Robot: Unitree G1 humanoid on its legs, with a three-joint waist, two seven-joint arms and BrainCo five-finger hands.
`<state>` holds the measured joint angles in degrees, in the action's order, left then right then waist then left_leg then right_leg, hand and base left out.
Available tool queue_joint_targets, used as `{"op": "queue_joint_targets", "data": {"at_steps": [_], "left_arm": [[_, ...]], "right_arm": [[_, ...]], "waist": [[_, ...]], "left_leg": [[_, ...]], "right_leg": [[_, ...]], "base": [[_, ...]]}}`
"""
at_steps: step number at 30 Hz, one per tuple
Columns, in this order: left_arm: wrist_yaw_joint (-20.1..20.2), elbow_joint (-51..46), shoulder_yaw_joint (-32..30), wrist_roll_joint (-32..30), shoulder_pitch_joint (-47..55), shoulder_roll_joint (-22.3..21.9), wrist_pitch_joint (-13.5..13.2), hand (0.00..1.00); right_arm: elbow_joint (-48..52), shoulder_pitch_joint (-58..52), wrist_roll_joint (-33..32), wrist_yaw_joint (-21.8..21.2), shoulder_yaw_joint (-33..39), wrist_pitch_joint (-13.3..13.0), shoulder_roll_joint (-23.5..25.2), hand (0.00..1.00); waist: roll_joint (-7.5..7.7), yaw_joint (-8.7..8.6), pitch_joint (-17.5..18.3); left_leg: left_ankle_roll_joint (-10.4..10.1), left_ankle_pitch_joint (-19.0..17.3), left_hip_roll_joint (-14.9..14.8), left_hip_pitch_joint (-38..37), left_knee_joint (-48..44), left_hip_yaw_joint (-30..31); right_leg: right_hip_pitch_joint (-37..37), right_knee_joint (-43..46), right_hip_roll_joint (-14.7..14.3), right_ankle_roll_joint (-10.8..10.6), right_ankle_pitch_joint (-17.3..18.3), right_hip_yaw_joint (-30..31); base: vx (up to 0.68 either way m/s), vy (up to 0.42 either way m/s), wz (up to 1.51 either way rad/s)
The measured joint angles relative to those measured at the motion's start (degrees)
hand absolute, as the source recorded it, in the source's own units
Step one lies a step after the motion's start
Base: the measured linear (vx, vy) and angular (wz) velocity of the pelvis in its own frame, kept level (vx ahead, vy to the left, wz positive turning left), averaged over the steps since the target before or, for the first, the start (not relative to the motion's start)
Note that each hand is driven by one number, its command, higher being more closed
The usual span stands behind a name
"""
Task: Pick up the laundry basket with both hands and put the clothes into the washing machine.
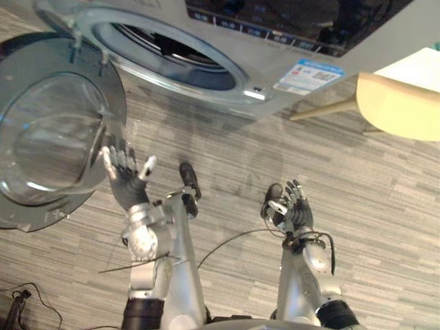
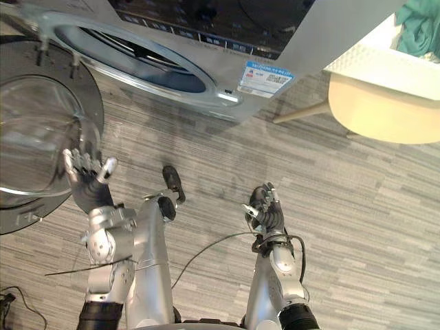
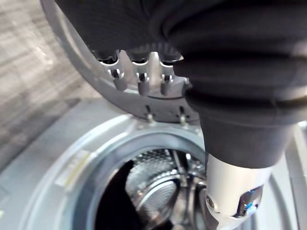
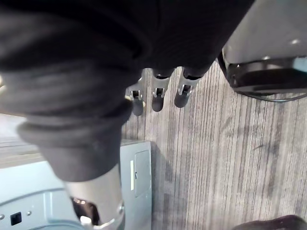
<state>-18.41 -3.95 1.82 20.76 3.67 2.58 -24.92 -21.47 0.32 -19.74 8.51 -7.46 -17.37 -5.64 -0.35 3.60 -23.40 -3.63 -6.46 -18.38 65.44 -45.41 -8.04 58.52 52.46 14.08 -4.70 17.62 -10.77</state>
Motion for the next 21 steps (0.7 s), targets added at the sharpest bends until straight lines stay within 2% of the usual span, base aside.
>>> {"op": "queue_joint_targets", "data": {"at_steps": [2,4,5,8,10,13,15,18,21], "left_arm": [[3.35,8.45,2.3,0.02,1.96,0.14,1.56,0.0],[5.5,16.32,3.34,-0.64,2.66,0.32,3.5,0.0],[6.28,21.88,4.03,-1.58,2.64,0.27,4.55,0.0],[7.29,29.6,4.15,-4.17,2.19,-0.02,6.4,0.0],[7.2,36.82,1.8,-6.31,1.44,-0.77,7.65,0.0],[6.94,43.67,-0.42,-8.14,1.15,-0.85,9.04,0.0],[6.68,48.85,-2.09,-10.13,1.08,-0.58,10.3,0.0],[5.55,53.85,-2.94,-11.11,0.4,0.48,10.98,0.0],[4.52,58.1,-4.67,-13.06,-0.19,1.15,12.29,0.0]], "right_arm": [[-3.94,0.03,0.05,0.04,0.85,0.57,-0.74,0.0],[-5.72,-0.11,0.13,0.07,0.95,1.35,-0.46,0.0],[-7.49,-0.17,0.28,0.06,0.94,1.73,-0.45,0.0],[-11.48,-0.46,2.45,0.05,0.81,2.78,0.12,0.0],[-15.03,-1.12,5.94,0.01,0.65,4.39,1.09,0.0],[-18.26,-3.23,9.73,-0.25,0.86,5.45,2.27,0.0],[-21.72,-4.76,10.98,-1.19,2.61,6.55,2.79,0.0],[-25.27,-4.54,10.79,-1.09,6.26,6.72,3.35,0.0],[-26.51,-2.14,9.86,-0.86,11.03,6.78,3.03,0.0]], "waist": [[-0.01,0.54,0.03],[0.0,0.37,0.04],[0.05,0.37,0.2],[0.09,0.4,1.73],[0.14,0.31,4.21],[0.34,0.03,8.04],[0.5,-0.62,11.43],[1.24,-1.35,13.71],[1.49,-1.9,14.43]], "left_leg": [[-0.03,0.53,0.91,-4.75,2.05,0.07],[-0.09,0.93,1.49,-9.17,3.91,0.05],[0.05,1.04,1.79,-12.49,5.23,-0.18],[-0.21,1.29,2.75,-18.85,8.76,-0.74],[-0.29,1.48,3.51,-25.7,12.51,-1.71],[-0.79,1.82,4.51,-32.52,17.03,-2.83],[-0.78,2.12,4.94,-37.24,20.41,-3.17],[-0.73,2.16,5.38,-41.71,23.2,-5.85],[-0.53,2.04,4.21,-46.4,25.78,-12.75]], "right_leg": [[-5.11,-1.63,0.41,-0.08,0.3,-0.56],[-10.2,-3.88,0.8,-0.19,0.24,-1.65],[-13.82,-5.58,0.88,-0.41,0.12,-2.14],[-20.61,-9.38,0.99,-1.18,-0.36,-3.39],[-27.79,-14.22,0.96,-2.03,-1.32,-4.13],[-35.52,-20.89,0.85,-2.75,-3.11,-5.34],[-41.44,-28.11,0.06,-3.51,-5.64,-6.34],[-45.42,-35.26,-0.93,-4.27,-9.13,-4.5],[-47.04,-43.41,-2.49,-3.97,-16.83,1.26]], "base": [[0.04,-0.097,0.29],[0.07,-0.086,0.25],[0.07,-0.086,0.24],[0.08,-0.081,0.23],[0.11,-0.059,0.12],[0.14,-0.008,0.07],[0.17,0.012,0.02],[0.13,0.043,-0.45],[0.08,0.064,-1.22]]}}
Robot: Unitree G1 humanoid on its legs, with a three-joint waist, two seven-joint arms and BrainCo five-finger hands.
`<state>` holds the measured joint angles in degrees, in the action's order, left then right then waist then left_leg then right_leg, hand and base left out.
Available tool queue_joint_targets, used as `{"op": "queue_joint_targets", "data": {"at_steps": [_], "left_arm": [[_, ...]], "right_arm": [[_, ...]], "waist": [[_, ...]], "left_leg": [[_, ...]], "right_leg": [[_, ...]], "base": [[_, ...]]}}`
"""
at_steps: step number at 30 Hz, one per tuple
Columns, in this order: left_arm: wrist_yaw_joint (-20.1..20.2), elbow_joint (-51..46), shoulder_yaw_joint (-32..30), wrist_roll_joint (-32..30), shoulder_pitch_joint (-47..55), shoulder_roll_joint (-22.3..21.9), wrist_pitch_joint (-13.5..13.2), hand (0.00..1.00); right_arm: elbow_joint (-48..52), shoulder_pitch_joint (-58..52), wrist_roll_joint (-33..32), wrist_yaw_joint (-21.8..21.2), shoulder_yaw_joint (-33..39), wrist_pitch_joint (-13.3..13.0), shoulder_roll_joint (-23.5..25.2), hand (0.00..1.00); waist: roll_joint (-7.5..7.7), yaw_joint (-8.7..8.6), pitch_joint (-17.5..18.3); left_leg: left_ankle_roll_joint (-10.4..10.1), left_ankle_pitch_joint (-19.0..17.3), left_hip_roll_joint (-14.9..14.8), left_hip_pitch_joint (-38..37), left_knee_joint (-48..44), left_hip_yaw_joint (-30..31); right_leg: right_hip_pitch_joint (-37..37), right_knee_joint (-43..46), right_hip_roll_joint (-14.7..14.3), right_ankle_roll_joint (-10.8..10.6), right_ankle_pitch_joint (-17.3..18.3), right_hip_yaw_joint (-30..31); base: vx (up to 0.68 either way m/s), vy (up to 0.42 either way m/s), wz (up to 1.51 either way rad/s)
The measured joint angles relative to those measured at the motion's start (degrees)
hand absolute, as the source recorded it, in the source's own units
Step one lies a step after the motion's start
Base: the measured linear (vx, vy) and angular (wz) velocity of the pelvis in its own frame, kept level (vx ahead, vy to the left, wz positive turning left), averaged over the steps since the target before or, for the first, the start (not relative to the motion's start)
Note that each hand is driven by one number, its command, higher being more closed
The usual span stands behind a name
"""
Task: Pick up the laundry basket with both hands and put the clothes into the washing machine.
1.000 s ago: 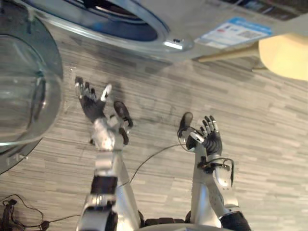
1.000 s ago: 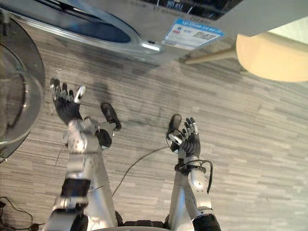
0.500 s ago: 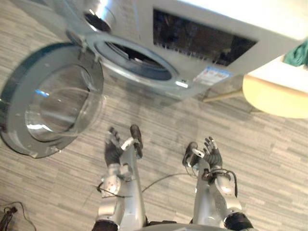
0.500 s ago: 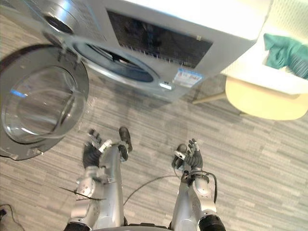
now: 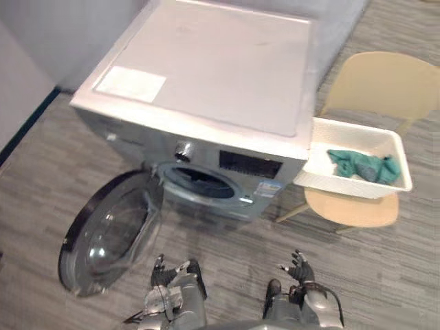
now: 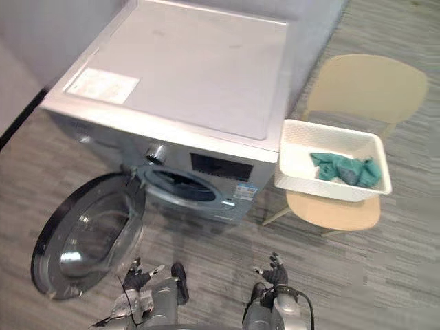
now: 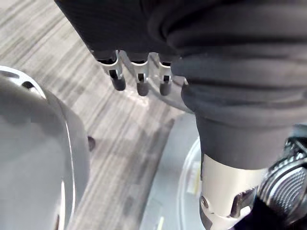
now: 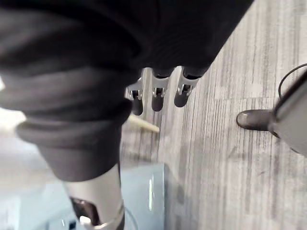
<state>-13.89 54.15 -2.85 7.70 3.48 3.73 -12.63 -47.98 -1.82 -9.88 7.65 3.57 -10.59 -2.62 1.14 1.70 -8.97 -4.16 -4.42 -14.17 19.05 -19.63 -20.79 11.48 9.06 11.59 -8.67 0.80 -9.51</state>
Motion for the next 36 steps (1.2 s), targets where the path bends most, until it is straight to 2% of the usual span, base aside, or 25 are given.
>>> {"op": "queue_joint_targets", "data": {"at_steps": [2,5,6,7,8,9,10,11,12,13,15,16,20,21,22,23,24,25,26,27,31,32,33,34,36], "left_arm": [[-0.4,0.58,-0.13,-1.96,-0.02,1.64,0.97,0.0],[-0.42,0.11,-0.71,-3.45,-0.06,1.91,1.01,0.0],[-0.38,-0.03,-0.64,-3.98,0.02,1.72,1.04,0.0],[-0.33,-0.06,-0.49,-4.08,0.54,1.89,1.08,0.0],[-0.26,-0.07,-0.47,-4.52,1.72,2.26,1.13,0.0],[-0.24,-0.07,-0.46,-4.63,2.27,2.4,1.13,0.0],[-0.26,-0.07,-0.43,-5.09,3.08,2.67,1.16,0.0],[-0.25,0.14,-0.52,-5.1,3.23,3.29,1.53,0.0],[-0.23,0.29,-0.69,-5.11,3.25,3.25,1.7,0.0],[-0.11,0.99,-0.81,-5.15,3.25,2.41,2.25,0.0],[0.05,2.19,-0.98,-5.96,3.21,1.12,2.43,0.0],[0.17,4.01,-1.68,-6.42,2.89,0.16,2.54,0.0],[0.72,4.37,-3.0,-7.39,0.91,-2.22,2.65,0.0],[1.07,4.37,-4.7,-7.28,0.82,-2.73,2.66,0.0],[1.12,4.37,-6.66,-6.85,0.9,-3.03,2.68,0.0],[1.09,3.95,-8.47,-4.76,1.4,-3.3,2.54,0.0],[1.11,2.85,-8.5,-3.79,2.01,-3.55,1.86,0.0],[1.1,2.48,-8.52,-3.75,2.47,-3.47,1.62,0.0],[1.1,2.11,-8.48,-3.7,3.51,-3.31,1.21,0.0],[1.12,1.84,-8.45,-3.68,4.89,-2.91,0.88,0.0],[1.39,1.46,-8.64,-2.79,5.98,-1.6,1.02,0.0],[1.39,1.47,-8.72,-2.79,5.96,-1.71,1.0,0.0],[1.49,1.75,-8.94,-2.9,6.25,-1.72,1.15,0.0],[1.68,2.12,-9.2,-3.05,6.82,-1.8,1.27,0.0],[2.73,2.2,-11.5,-3.14,7.47,-1.81,2.29,0.0]], "right_arm": [[2.87,1.39,-1.9,1.54,2.64,0.41,-0.07,0.0],[13.88,0.05,-2.85,4.79,6.35,0.31,-0.39,0.0],[19.83,-0.27,-2.76,6.21,8.36,0.2,-0.51,0.0],[24.01,-0.81,-2.11,7.25,9.93,0.16,-0.68,0.0],[29.41,-1.61,-0.28,8.59,11.74,0.15,-1.05,0.0],[31.99,-1.95,0.07,9.01,12.64,0.13,-1.19,0.0],[37.77,-2.62,1.56,10.28,14.17,-0.14,-1.27,0.0],[43.65,-3.03,2.4,11.43,15.55,-0.38,-1.31,0.0],[46.53,-3.11,3.02,11.64,16.32,-0.46,-1.25,0.0],[50.49,-2.13,5.37,12.65,17.04,-0.76,-1.46,0.0],[56.29,-2.53,8.63,13.69,18.53,-0.98,-1.11,0.0],[58.92,-3.01,10.6,14.18,18.97,-1.67,-1.06,0.0],[65.06,-3.37,11.72,14.9,20.5,-4.7,-1.15,0.0],[65.57,-3.07,11.63,14.7,19.43,-5.46,-1.15,0.0],[65.55,-2.55,11.53,14.54,17.26,-5.95,-1.16,0.0],[65.29,-1.87,11.52,14.05,13.75,-6.1,-1.82,0.0],[64.37,-1.18,11.53,13.33,11.61,-6.16,-3.86,0.0],[63.82,-0.59,11.53,13.3,11.09,-6.16,-4.72,0.0],[62.96,0.18,11.74,13.19,10.31,-6.37,-6.27,0.0],[62.15,0.61,12.09,13.03,9.59,-6.33,-7.92,0.0],[56.78,7.61,15.03,11.88,8.12,-4.32,-12.56,0.0],[55.41,9.22,15.02,11.91,7.68,-4.14,-13.4,0.0],[52.18,12.05,15.01,11.71,6.0,-3.22,-14.11,0.0],[50.64,13.81,15.38,10.88,3.53,-1.84,-14.63,0.0],[49.24,14.68,18.66,9.8,0.55,-0.19,-14.63,0.0]], "waist": [[-0.42,-1.04,0.15],[-1.05,-2.28,0.71],[-1.65,-2.92,0.55],[-2.08,-3.08,1.07],[-2.08,-3.54,2.46],[-2.08,-3.73,3.04],[-1.57,-3.92,3.97],[-0.36,-4.16,4.81],[-0.37,-3.88,5.15],[-1.3,-3.5,5.28],[-1.65,-3.33,5.43],[-1.96,-4.04,5.69],[-2.05,-4.32,5.99],[-2.06,-4.25,5.98],[-1.85,-3.84,5.99],[-1.7,-3.35,5.85],[-1.78,-1.78,5.07],[-2.04,-1.22,4.91],[-2.61,-0.57,4.81],[-2.89,-0.49,4.73],[-2.47,0.32,4.18],[-2.59,0.73,4.06],[-2.37,2.58,4.15],[-1.82,3.06,3.98],[-1.11,4.04,3.83]], "left_leg": [[0.11,-0.42,-2.16,-3.39,0.82,-4.62],[0.4,-0.87,-4.78,-7.58,2.32,-9.8],[0.76,-1.17,-5.49,-9.08,2.94,-11.79],[0.63,-1.07,-5.85,-9.96,3.31,-13.16],[0.09,-0.81,-6.44,-10.65,3.39,-14.53],[-0.38,-0.65,-6.84,-11.03,3.4,-15.1],[-2.21,-0.62,-7.38,-11.38,3.28,-16.03],[-3.66,-0.24,-7.8,-11.06,2.95,-16.05],[-4.61,0.31,-7.68,-10.77,3.14,-15.96],[-5.51,1.0,-8.66,-10.89,4.61,-15.46],[-6.11,3.43,-8.87,-13.04,8.26,-15.92],[-6.82,5.1,-9.95,-14.51,9.69,-16.42],[-7.12,7.87,-13.08,-17.23,11.55,-17.38],[-6.78,8.11,-14.13,-17.58,10.79,-17.53],[-4.98,8.65,-15.65,-17.6,8.04,-17.28],[3.94,6.33,-16.73,-13.79,-0.66,-8.82],[2.57,-0.51,-13.01,-10.98,-9.55,1.36],[2.07,-2.85,-10.53,-10.07,-11.76,4.16],[1.65,-6.07,-6.13,-8.52,-13.73,6.89],[2.57,-7.53,-2.59,-6.86,-12.9,6.19],[2.73,-7.72,4.33,-4.05,-4.17,2.8],[2.91,-7.28,5.21,-3.77,-2.5,2.69],[4.57,-6.12,6.35,-6.11,-0.72,1.97],[5.02,-6.27,6.9,-7.69,-0.63,0.89],[5.94,-6.87,7.23,-9.25,-2.15,0.2]], "right_leg": [[0.05,-2.45,-1.85,2.73,-5.89,-1.29],[-0.9,-4.7,-3.16,5.98,-10.51,-3.59],[-0.4,-0.99,-2.67,8.73,-6.5,-5.47],[0.84,4.77,-1.22,10.07,-2.66,-7.86],[1.52,10.51,0.75,9.59,-0.08,-9.57],[1.73,12.23,1.55,9.74,0.7,-9.96],[1.63,13.15,2.79,9.38,2.09,-10.51],[1.37,10.37,1.56,7.3,3.47,-10.79],[0.9,7.33,0.38,6.31,4.11,-10.38],[0.74,3.04,-2.14,4.64,4.19,-9.92],[0.61,1.73,-2.97,5.03,2.47,-13.19],[0.39,2.17,-4.59,5.18,2.35,-13.4],[1.93,6.67,-7.91,7.66,4.95,-12.36],[2.07,7.35,-8.65,8.23,5.64,-11.94],[1.83,7.62,-10.0,9.06,6.24,-10.63],[-0.63,5.22,-11.33,9.85,6.18,-8.92],[-3.11,2.66,-11.67,10.78,6.78,-6.97],[-3.86,2.18,-11.65,10.89,6.73,-6.26],[-5.42,0.95,-11.65,11.06,6.63,-5.87],[-6.56,0.0,-11.66,11.05,6.64,-6.03],[-7.74,-2.35,-10.74,10.81,6.56,-5.84],[-7.75,-2.28,-10.56,10.32,6.63,-5.43],[-8.11,-2.09,-10.03,8.4,6.43,-3.19],[-9.28,-3.19,-9.64,7.42,5.79,-2.5],[-11.63,-3.91,-9.01,6.81,5.32,-1.12]], "base": [[-0.01,0.089,-1.28],[-0.1,0.048,-0.94],[-0.13,0.017,-0.68],[-0.11,0.009,-0.7],[-0.06,-0.019,-0.58],[-0.04,-0.101,-0.62],[-0.05,-0.264,-0.62],[-0.05,-0.276,-0.7],[-0.06,-0.292,-0.97],[-0.02,-0.159,-1.0],[0.03,-0.165,-1.05],[0.08,-0.173,-0.67],[0.11,-0.212,-0.38],[0.04,-0.156,-0.41],[0.08,-0.33,-0.54],[0.08,-0.265,-0.69],[0.06,-0.19,-0.59],[0.05,-0.016,-0.54],[0.07,0.012,-0.24],[0.09,0.018,-0.1],[0.14,0.052,0.09],[0.21,0.119,-0.38],[0.3,0.11,-0.47],[0.31,0.11,-0.45],[0.29,0.094,-0.19]]}}
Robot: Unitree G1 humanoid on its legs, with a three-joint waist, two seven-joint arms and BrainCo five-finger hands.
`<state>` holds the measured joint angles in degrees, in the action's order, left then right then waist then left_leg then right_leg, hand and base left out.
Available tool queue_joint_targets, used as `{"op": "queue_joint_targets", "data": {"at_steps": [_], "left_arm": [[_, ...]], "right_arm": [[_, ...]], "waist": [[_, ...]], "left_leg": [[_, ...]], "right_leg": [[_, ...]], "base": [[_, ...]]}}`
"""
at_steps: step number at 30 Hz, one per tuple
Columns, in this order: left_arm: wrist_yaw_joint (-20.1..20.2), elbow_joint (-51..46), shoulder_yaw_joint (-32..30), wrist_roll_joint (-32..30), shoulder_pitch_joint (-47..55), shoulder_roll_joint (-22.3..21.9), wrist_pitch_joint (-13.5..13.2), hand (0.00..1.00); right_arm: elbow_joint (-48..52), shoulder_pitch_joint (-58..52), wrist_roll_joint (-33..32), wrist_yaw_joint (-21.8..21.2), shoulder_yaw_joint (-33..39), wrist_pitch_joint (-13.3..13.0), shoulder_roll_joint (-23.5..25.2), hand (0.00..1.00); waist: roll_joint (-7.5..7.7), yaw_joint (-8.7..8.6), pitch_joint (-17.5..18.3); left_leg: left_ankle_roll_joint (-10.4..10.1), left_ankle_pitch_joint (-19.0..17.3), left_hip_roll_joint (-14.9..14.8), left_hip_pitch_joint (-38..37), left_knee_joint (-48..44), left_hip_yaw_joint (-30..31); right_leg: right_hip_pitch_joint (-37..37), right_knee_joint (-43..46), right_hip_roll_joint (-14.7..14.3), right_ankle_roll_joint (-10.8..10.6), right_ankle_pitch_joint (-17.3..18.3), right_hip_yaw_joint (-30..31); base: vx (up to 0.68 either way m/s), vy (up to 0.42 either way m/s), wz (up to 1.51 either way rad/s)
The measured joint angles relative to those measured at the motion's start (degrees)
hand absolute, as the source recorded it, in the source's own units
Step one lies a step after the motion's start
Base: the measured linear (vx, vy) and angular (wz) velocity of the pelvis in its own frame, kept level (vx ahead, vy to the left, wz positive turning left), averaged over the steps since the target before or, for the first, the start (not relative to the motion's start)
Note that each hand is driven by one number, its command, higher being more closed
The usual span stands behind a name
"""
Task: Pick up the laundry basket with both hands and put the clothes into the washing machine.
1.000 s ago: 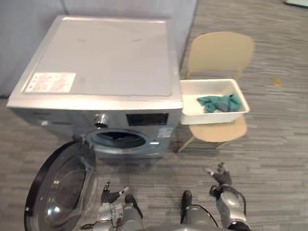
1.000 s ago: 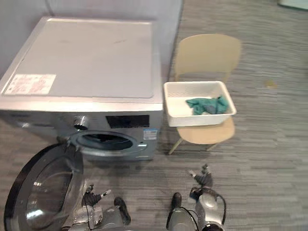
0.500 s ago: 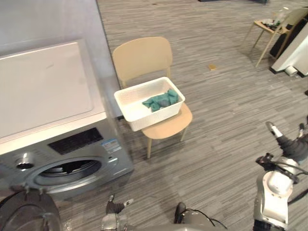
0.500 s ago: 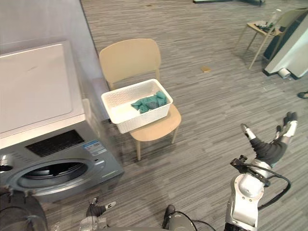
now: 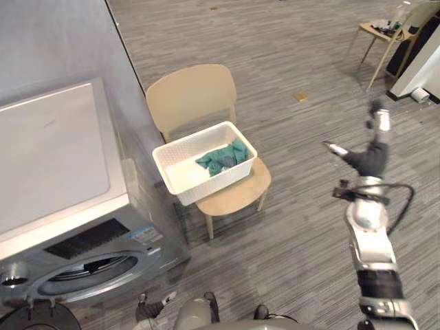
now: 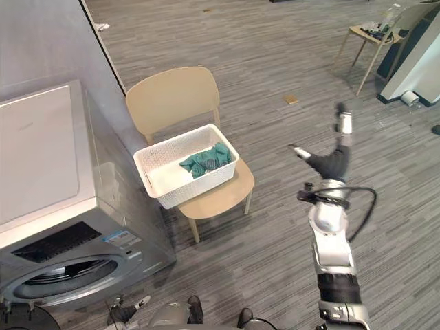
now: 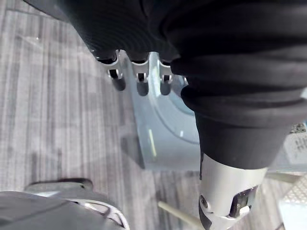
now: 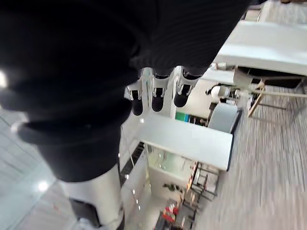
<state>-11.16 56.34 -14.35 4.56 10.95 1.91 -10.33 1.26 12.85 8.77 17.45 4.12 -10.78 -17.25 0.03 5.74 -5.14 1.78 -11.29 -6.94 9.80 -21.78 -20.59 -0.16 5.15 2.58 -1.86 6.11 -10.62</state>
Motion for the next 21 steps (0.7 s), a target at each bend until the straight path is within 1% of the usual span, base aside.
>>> {"op": "queue_joint_targets", "data": {"at_steps": [1,2,3,4,5,6,7,8,9,10,11,12,13,14,15,16,17,18,19,20,21], "left_arm": [[0.03,0.02,-0.63,0.07,0.74,-0.09,0.54,0.0],[0.05,0.01,-0.88,0.13,1.03,-0.03,0.62,0.0],[0.28,-0.06,-0.84,0.22,1.31,0.37,0.64,0.0],[0.64,-0.05,-0.72,0.22,1.27,0.73,0.78,0.0],[1.15,-0.11,0.63,0.2,1.18,1.74,1.09,0.0],[1.18,-0.07,1.47,-0.07,1.04,2.04,1.16,0.0],[1.08,-0.07,2.24,-0.19,-0.25,2.61,1.17,0.0],[1.12,-0.09,2.96,-0.19,-1.9,3.0,1.13,0.0],[1.11,-0.1,3.11,-0.19,-2.76,2.91,1.12,0.0],[1.11,-0.13,3.63,-0.3,-4.76,2.62,0.96,0.0],[1.11,-0.15,3.9,-0.61,-5.49,2.52,0.92,0.0],[1.1,-0.32,4.39,-0.7,-5.7,2.53,0.8,0.0],[1.1,-0.6,5.31,-0.77,-5.55,3.25,0.32,0.0],[1.11,-0.71,5.37,-0.82,-5.33,4.06,0.17,0.0],[0.91,-0.41,5.16,-0.84,-5.45,3.5,0.4,0.0],[1.02,-0.6,5.25,-0.9,-5.13,2.64,0.3,0.0],[1.11,-0.48,5.24,-0.9,-4.81,1.5,-0.05,0.0],[1.17,-0.13,5.21,-0.83,-4.67,0.36,-0.07,0.0],[1.25,0.16,5.22,-0.76,-4.64,-0.11,-0.08,0.0],[1.27,0.16,5.23,-0.71,-4.64,-0.18,-0.11,0.0],[1.3,0.19,5.22,-0.65,-4.63,-0.21,-0.11,0.0]], "right_arm": [[-0.97,0.45,2.88,-1.0,-2.08,0.89,0.12,0.0],[-1.18,0.37,3.97,-1.44,-2.68,1.07,0.33,0.0],[-1.78,0.34,5.38,-2.06,-2.85,1.18,1.28,0.0],[-2.08,0.32,5.39,-2.58,-2.82,1.29,1.52,0.0],[-2.38,0.05,5.42,-3.11,-2.72,1.56,1.37,0.0],[-2.36,-0.38,5.53,-3.65,-2.54,1.62,1.16,0.0],[-2.33,-1.12,5.79,-4.15,-1.88,1.64,0.58,0.0],[-2.34,-1.31,6.12,-4.93,-1.69,1.67,0.13,0.0],[-2.35,-1.33,6.2,-5.33,-1.69,1.66,-0.29,0.0],[-2.35,-1.45,6.62,-6.11,-1.68,1.66,-1.88,0.0],[-2.37,-1.52,6.62,-6.57,-1.68,1.67,-2.88,0.0],[-2.37,-1.52,6.63,-6.65,-1.69,1.67,-3.63,0.0],[-2.42,-1.52,6.67,-6.85,-1.67,1.67,-4.47,0.0],[-2.46,-1.5,6.69,-7.19,-1.68,1.66,-4.47,0.0],[-3.61,-1.42,7.13,-7.92,-1.73,1.55,-6.07,0.0],[-5.08,-1.08,7.3,-8.26,-1.92,1.62,-7.4,0.0],[-6.8,-0.6,7.37,-8.78,-2.07,1.91,-8.88,0.0],[-8.84,0.13,7.32,-9.01,-1.96,2.22,-10.28,0.0],[-10.51,0.76,7.22,-9.11,-1.64,2.3,-11.04,0.0],[-11.2,1.17,7.13,-9.12,-1.58,2.29,-11.44,0.0],[-11.98,2.01,7.08,-9.15,-1.56,2.31,-12.45,0.0]], "waist": [[0.11,0.03,-0.02],[0.15,-0.07,-0.04],[0.59,-0.33,-0.22],[0.85,-0.62,-0.32],[1.37,-1.74,-0.34],[1.58,-2.15,-0.31],[2.4,-2.6,0.08],[2.58,-3.31,0.19],[2.53,-3.54,0.16],[2.42,-3.72,0.09],[2.45,-3.97,0.11],[2.87,-4.06,0.38],[3.56,-4.09,0.61],[4.9,-4.04,0.96],[3.7,-3.54,1.27],[2.2,-2.86,1.34],[1.37,-2.23,1.43],[0.01,-1.82,1.74],[0.41,-1.94,1.5],[0.39,-2.04,1.5],[0.93,-2.0,1.24]], "left_leg": [[0.1,-0.14,-0.09,-2.05,0.46,-0.24],[0.1,-0.14,-0.18,-3.25,1.22,-0.26],[0.07,-0.16,-0.34,-5.59,2.95,-0.04],[0.13,-0.25,-0.51,-6.59,3.72,0.3],[0.15,-0.52,-0.73,-8.5,5.55,1.96],[0.14,-0.52,-0.19,-9.54,7.19,3.89],[0.04,-0.58,0.06,-10.54,9.1,6.41],[0.0,-0.58,-0.13,-10.42,9.89,9.93],[0.0,-0.58,-0.22,-10.39,10.21,11.52],[-0.06,-0.56,-0.42,-10.39,10.67,14.47],[-0.99,-0.53,-0.5,-10.38,10.56,15.94],[-2.58,-0.72,-0.68,-10.4,10.27,16.44],[-4.9,-1.84,-0.56,-10.47,9.39,17.89],[-5.95,-2.41,-0.09,-10.64,9.01,18.72],[-8.15,-3.49,-1.57,-10.62,8.41,20.73],[-9.44,-2.64,-3.65,-9.68,8.46,21.11],[-10.48,-1.55,-5.23,-8.75,8.89,21.99],[-11.15,0.03,-6.75,-7.88,9.34,23.45],[-11.87,2.45,-7.33,-6.7,10.04,25.63],[-11.96,3.78,-7.44,-6.11,10.35,26.27],[-12.23,6.16,-8.03,-4.87,11.18,25.74]], "right_leg": [[0.52,4.15,0.2,-0.66,0.43,0.38],[1.65,7.83,0.33,-1.37,0.85,0.67],[4.46,16.91,0.72,-4.44,1.46,1.53],[5.99,21.42,0.86,-5.28,1.14,2.03],[9.61,29.38,1.71,-7.24,1.31,2.65],[11.01,32.04,2.92,-6.48,3.68,2.26],[12.3,31.61,4.61,-4.45,5.89,1.52],[13.58,28.68,5.48,-3.26,6.58,2.35],[14.27,27.03,5.66,-3.17,6.6,3.9],[15.83,21.65,6.21,-3.57,6.24,9.6],[15.89,17.81,6.6,-4.43,5.38,12.4],[15.42,15.23,7.0,-4.52,3.97,13.88],[15.08,10.7,8.27,-5.21,-1.42,14.68],[14.9,9.19,8.98,-4.88,-6.47,14.64],[14.04,9.73,8.09,-7.96,-4.09,12.76],[13.63,9.2,6.4,-7.26,-4.58,11.47],[13.07,8.04,5.15,-6.69,-4.25,9.83],[12.42,7.04,3.76,-5.98,-4.48,7.67],[11.74,6.52,3.42,-5.13,-4.25,5.04],[11.34,6.33,3.56,-4.82,-4.12,3.59],[10.57,5.33,3.58,-4.48,-4.33,0.82]], "base": [[0.28,0.084,-0.25],[0.25,0.059,-0.17],[0.18,0.046,0.0],[0.22,0.011,0.22],[0.22,-0.053,0.46],[0.27,-0.107,0.73],[0.26,-0.155,0.95],[0.21,-0.166,0.9],[0.22,-0.264,1.04],[0.19,-0.257,0.98],[0.19,-0.275,1.0],[0.18,-0.262,0.92],[0.19,-0.283,0.75],[0.25,-0.403,0.79],[0.23,-0.444,0.49],[0.18,-0.362,0.47],[0.13,-0.302,0.43],[0.08,-0.25,0.74],[0.11,-0.353,0.83],[0.09,-0.298,1.05],[0.06,-0.216,1.15]]}}
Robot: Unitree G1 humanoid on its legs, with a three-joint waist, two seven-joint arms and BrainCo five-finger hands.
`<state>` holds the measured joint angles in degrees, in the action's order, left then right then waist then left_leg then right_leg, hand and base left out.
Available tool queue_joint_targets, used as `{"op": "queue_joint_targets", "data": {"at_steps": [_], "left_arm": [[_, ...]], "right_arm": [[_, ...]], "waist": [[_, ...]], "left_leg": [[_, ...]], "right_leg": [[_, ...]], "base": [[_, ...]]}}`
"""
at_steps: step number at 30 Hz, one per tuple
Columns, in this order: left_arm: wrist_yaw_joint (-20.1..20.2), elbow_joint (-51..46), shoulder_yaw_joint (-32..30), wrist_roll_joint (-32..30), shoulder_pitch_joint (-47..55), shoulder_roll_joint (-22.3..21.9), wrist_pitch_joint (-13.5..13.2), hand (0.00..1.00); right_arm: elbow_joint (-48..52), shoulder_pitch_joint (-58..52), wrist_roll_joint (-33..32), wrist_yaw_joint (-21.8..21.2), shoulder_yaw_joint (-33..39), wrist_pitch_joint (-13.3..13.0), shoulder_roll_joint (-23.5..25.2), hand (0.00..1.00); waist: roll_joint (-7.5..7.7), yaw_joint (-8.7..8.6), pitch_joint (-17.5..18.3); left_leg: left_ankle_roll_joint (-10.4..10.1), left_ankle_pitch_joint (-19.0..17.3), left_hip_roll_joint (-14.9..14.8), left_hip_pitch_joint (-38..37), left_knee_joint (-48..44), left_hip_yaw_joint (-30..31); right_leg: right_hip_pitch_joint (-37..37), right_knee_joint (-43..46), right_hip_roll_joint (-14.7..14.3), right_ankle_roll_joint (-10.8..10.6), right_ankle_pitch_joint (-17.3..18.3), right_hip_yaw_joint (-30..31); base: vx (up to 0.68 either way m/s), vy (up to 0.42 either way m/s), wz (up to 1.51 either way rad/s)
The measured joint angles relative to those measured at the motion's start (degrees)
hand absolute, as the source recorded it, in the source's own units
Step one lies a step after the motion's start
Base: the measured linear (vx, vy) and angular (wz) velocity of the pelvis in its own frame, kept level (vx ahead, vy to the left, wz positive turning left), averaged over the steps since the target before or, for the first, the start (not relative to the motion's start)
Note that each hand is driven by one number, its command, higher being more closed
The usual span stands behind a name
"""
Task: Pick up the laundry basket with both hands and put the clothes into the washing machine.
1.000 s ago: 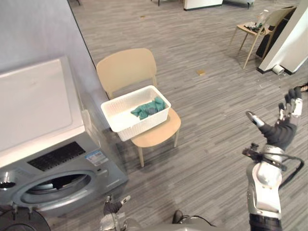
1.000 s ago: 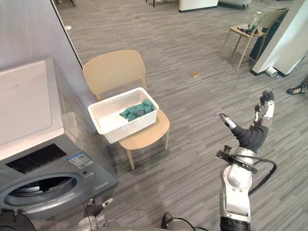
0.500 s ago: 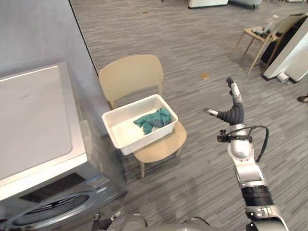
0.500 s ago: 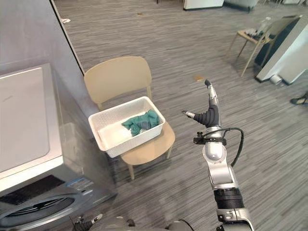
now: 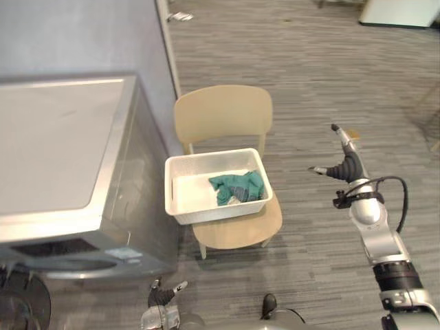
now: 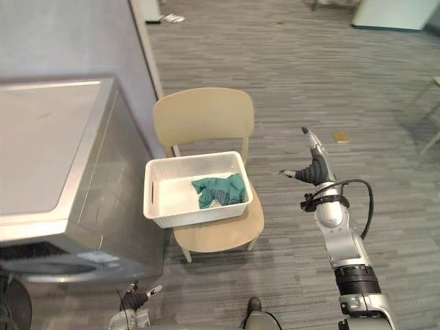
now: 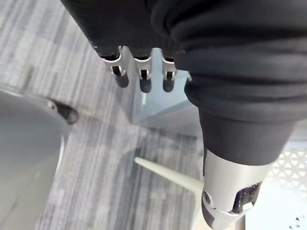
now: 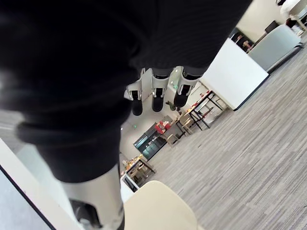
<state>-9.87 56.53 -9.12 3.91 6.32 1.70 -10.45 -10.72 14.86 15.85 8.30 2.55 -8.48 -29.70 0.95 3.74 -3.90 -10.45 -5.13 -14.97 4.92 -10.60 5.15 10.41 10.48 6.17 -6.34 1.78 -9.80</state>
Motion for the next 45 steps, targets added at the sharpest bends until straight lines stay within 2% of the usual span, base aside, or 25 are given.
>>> {"op": "queue_joint_targets", "data": {"at_steps": [2,4,6,10,15,17,22,24,26,30,35,38,45], "left_arm": [[-0.06,-0.21,0.0,0.3,-0.04,0.43,0.01,0.0],[-0.11,-1.06,0.08,1.68,0.43,0.73,0.03,0.0],[-0.13,-1.32,0.09,2.17,0.53,0.7,0.03,0.0],[-0.08,-2.83,0.37,2.33,0.33,0.86,-0.06,0.0],[-0.1,-4.61,0.69,3.46,-1.51,2.69,-0.43,0.0],[-0.2,-4.77,0.68,4.53,-2.82,3.53,-0.84,0.0],[-0.39,-5.98,0.73,7.8,-4.91,4.96,-1.31,0.0],[-0.35,-8.27,1.5,9.98,-5.89,5.4,-1.82,0.0],[-0.34,-9.99,2.48,13.47,-7.29,5.69,-2.71,0.0],[-0.55,-13.96,2.6,19.72,-9.89,5.8,-4.19,0.0],[-0.57,-15.79,2.88,25.46,-12.76,5.87,-6.16,0.0],[-0.75,-16.35,4.1,26.97,-13.83,5.88,-6.29,0.0],[-1.35,-16.48,4.71,26.94,-14.16,5.2,-6.28,0.0]], "right_arm": [[-1.09,1.48,-0.03,-0.04,1.53,-0.14,-0.71,0.0],[-6.6,5.2,-0.08,0.07,2.09,0.11,-0.8,0.0],[-8.96,6.36,-0.13,0.03,1.6,0.21,-0.78,0.0],[-11.02,8.69,-1.88,-0.3,-1.27,0.16,-1.36,0.0],[-15.8,12.77,-1.72,-3.55,-7.19,0.14,-2.68,0.0],[-18.95,15.45,-1.43,-4.49,-9.54,0.16,-5.24,0.0],[-27.79,23.52,1.71,-4.4,-10.48,1.52,-8.0,0.0],[-32.16,27.94,2.53,-3.3,-12.57,2.1,-9.46,0.0],[-36.62,31.92,4.74,-2.73,-15.1,2.64,-10.88,0.0],[-44.04,40.5,10.24,-1.62,-19.45,2.79,-12.91,0.0],[-47.31,46.14,11.43,0.0,-22.4,3.71,-16.68,0.0],[-48.97,48.29,11.42,1.65,-24.54,4.72,-17.83,0.0],[-48.66,50.54,11.48,1.71,-26.25,5.03,-18.51,0.0]], "waist": [[0.51,-0.06,-0.29],[0.75,0.33,-0.49],[0.58,0.49,-0.77],[0.6,0.21,-3.6],[1.71,0.87,-8.09],[1.89,1.93,-10.39],[3.34,2.04,-14.71],[3.47,2.22,-16.79],[3.45,3.34,-18.3],[3.52,3.55,-21.13],[3.4,4.36,-23.22],[3.46,5.07,-23.6],[3.6,6.25,-23.85]], "left_leg": [[0.55,2.75,-0.88,1.84,0.89,-4.6],[-0.12,5.47,-1.32,3.34,3.51,-8.73],[-0.29,6.29,-1.16,3.31,5.33,-8.61],[-0.3,6.34,-0.03,4.56,7.52,-10.12],[0.95,8.08,1.95,9.02,9.06,-10.17],[1.56,9.85,2.57,10.37,10.99,-9.98],[1.69,12.69,3.08,12.71,14.04,-9.71],[1.72,13.21,3.12,13.49,14.35,-9.74],[1.69,13.47,3.16,14.48,14.5,-9.93],[1.81,14.08,3.28,16.81,14.45,-9.83],[1.84,14.08,3.38,19.42,13.58,-8.35],[1.9,14.13,3.46,21.45,13.01,-7.07],[1.9,14.13,3.35,23.11,12.6,-6.62]], "right_leg": [[-1.18,-2.51,0.23,1.06,-0.68,-3.91],[-1.74,-4.73,0.16,1.97,-1.5,-7.17],[-2.18,-5.85,0.11,1.91,-2.1,-8.14],[-1.72,-8.98,0.43,1.35,-4.53,-8.81],[1.2,-12.67,1.74,0.78,-8.52,-9.17],[3.02,-13.17,2.1,0.52,-9.57,-9.25],[5.87,-14.73,2.14,1.09,-12.29,-9.57],[6.93,-14.83,2.11,1.06,-12.84,-9.42],[8.14,-15.22,2.02,1.29,-13.53,-8.95],[10.23,-15.96,1.95,1.19,-14.86,-8.89],[11.57,-15.96,2.02,0.9,-15.25,-9.64],[12.49,-15.96,2.05,0.9,-15.25,-10.63],[13.64,-15.96,1.92,0.91,-15.25,-10.77]], "base": [[0.01,-0.086,1.02],[-0.06,-0.012,0.72],[-0.07,0.009,0.39],[-0.14,0.062,0.12],[-0.18,0.077,0.1],[-0.13,0.031,0.07],[-0.06,0.015,0.03],[-0.02,0.012,-0.06],[-0.01,0.005,-0.13],[0.0,0.004,-0.03],[0.0,0.028,0.09],[-0.02,0.029,0.16],[-0.03,0.038,0.03]]}}
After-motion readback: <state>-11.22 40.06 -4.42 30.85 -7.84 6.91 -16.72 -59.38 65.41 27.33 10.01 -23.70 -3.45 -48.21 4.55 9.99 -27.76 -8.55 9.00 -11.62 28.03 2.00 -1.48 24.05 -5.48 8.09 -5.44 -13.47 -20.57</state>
